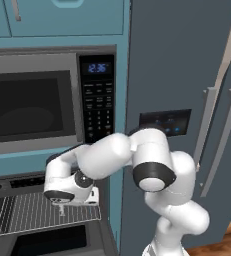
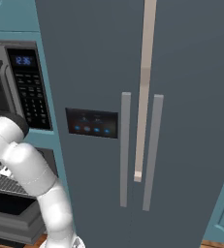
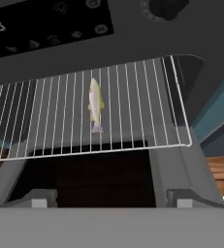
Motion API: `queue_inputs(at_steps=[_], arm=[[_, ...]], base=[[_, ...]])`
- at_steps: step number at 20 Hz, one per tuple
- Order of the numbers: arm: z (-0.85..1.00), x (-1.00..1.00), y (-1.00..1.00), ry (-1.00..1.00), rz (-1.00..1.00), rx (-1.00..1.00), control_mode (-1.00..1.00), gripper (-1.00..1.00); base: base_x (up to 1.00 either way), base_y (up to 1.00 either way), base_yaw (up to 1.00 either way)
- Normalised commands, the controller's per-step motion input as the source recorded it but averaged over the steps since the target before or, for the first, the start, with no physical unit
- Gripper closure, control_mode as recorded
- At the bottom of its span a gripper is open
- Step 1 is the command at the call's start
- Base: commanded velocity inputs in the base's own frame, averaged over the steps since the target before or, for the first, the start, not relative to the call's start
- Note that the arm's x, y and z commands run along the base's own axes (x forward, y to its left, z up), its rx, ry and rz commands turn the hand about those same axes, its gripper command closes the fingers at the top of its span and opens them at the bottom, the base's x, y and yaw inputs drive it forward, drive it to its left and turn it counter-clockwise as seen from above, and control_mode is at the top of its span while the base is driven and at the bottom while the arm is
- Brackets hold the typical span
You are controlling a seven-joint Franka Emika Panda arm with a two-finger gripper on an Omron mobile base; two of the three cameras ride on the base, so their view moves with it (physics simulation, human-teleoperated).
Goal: Take the fish from the oven and place it on the plate on the counter.
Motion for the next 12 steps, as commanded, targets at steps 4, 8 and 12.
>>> queue_inputs(at_steps=[4, 8, 12], arm=[[0.23, -0.27, 0.34, -0.01, -0.21, -0.10, -1.00, -1.00], [0.02, -0.29, 0.43, 0.00, -0.17, -0.13, -1.00, -1.00], [0.20, -0.19, 0.39, -0.01, -0.07, -0.18, -1.00, -1.00]], base=[[0.00, 0.00, 0.00], [0.00, 0.00, 0.00], [0.00, 0.00, 0.00]])
